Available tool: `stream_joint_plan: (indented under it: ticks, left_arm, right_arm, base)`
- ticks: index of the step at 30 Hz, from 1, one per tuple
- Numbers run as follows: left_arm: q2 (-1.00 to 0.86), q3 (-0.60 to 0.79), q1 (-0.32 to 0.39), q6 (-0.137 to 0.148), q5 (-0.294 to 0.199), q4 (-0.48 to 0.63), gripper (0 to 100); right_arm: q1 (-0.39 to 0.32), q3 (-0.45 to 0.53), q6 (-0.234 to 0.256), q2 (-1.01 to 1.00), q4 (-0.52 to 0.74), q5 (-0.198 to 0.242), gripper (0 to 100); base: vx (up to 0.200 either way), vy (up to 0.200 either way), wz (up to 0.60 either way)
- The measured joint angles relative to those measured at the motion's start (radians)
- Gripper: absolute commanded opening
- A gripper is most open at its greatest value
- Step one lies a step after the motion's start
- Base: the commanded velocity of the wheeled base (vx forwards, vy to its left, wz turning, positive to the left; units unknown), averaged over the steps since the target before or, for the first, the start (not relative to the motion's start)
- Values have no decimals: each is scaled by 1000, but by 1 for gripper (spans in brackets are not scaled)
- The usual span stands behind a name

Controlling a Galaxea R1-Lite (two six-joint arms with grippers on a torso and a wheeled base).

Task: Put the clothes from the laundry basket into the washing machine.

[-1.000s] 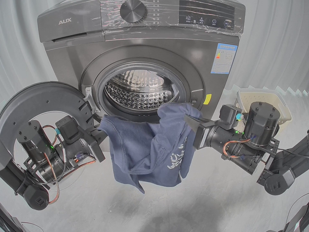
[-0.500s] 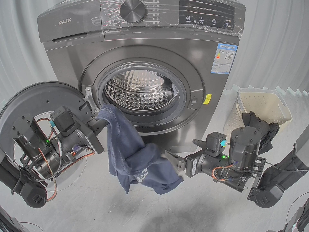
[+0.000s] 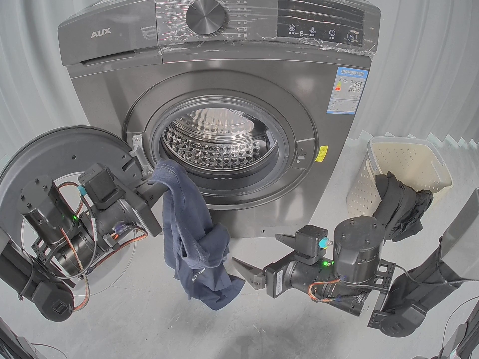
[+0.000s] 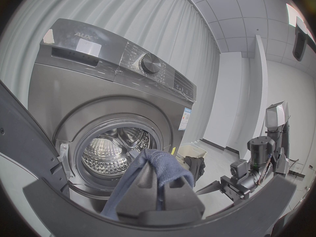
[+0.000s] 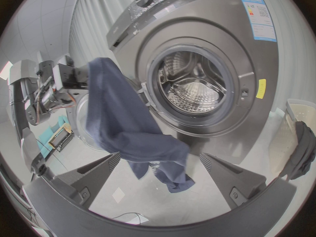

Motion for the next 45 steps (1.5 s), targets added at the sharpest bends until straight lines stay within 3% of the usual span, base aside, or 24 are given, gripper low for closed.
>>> stream_joint_plan:
  ticks: [17, 28, 45]
  left_arm:
    - [22, -17, 1, -1, 8, 0, 0]
    - [24, -20, 2, -3, 9, 0, 0]
    - [39, -20, 3, 0, 10, 0, 0]
  right_arm:
    - [94, 55, -2, 36, -140, 121, 100]
    - [108, -58, -39, 158, -179, 120, 100]
    - [155, -200, -44, 267, -227, 119, 100]
  base:
    - [0, 0, 0]
    - [0, 0, 0]
    - [0, 0, 0]
